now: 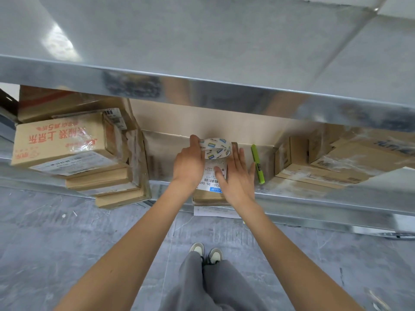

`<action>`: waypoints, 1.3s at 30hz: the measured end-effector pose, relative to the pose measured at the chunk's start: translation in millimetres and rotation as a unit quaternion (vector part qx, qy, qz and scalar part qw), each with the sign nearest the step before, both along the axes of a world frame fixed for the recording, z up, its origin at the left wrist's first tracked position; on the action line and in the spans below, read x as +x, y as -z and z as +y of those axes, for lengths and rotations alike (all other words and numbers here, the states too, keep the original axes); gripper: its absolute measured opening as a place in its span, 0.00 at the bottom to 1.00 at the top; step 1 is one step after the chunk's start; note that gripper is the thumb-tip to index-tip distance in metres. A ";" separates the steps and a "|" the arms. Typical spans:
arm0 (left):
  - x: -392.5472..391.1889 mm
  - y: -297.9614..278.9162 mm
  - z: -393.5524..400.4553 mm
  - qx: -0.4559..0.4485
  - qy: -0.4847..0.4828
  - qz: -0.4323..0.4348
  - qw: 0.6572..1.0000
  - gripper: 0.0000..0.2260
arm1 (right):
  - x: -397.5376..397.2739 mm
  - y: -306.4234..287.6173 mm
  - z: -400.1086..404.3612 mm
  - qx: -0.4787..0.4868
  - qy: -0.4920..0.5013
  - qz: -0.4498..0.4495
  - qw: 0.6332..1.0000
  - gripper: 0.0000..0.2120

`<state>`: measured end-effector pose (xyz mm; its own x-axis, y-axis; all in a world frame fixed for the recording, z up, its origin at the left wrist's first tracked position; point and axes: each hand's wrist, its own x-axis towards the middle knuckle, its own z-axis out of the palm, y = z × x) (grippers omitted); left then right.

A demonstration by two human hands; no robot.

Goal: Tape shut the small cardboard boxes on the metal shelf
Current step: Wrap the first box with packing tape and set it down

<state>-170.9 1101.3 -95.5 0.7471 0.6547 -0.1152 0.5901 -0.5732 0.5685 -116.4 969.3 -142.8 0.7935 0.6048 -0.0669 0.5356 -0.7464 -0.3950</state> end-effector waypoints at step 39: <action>-23.8 5.0 37.5 0.170 0.011 0.200 0.965 0.25 | -35.7 -10.2 50.1 -0.099 -0.127 -0.024 0.987 0.35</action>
<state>-194.7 1138.8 -100.5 0.7015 0.6902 -0.1775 0.7089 -0.7013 0.0750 -152.1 1019.4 -132.6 0.6226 0.7641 -0.1692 0.7305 -0.6450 -0.2244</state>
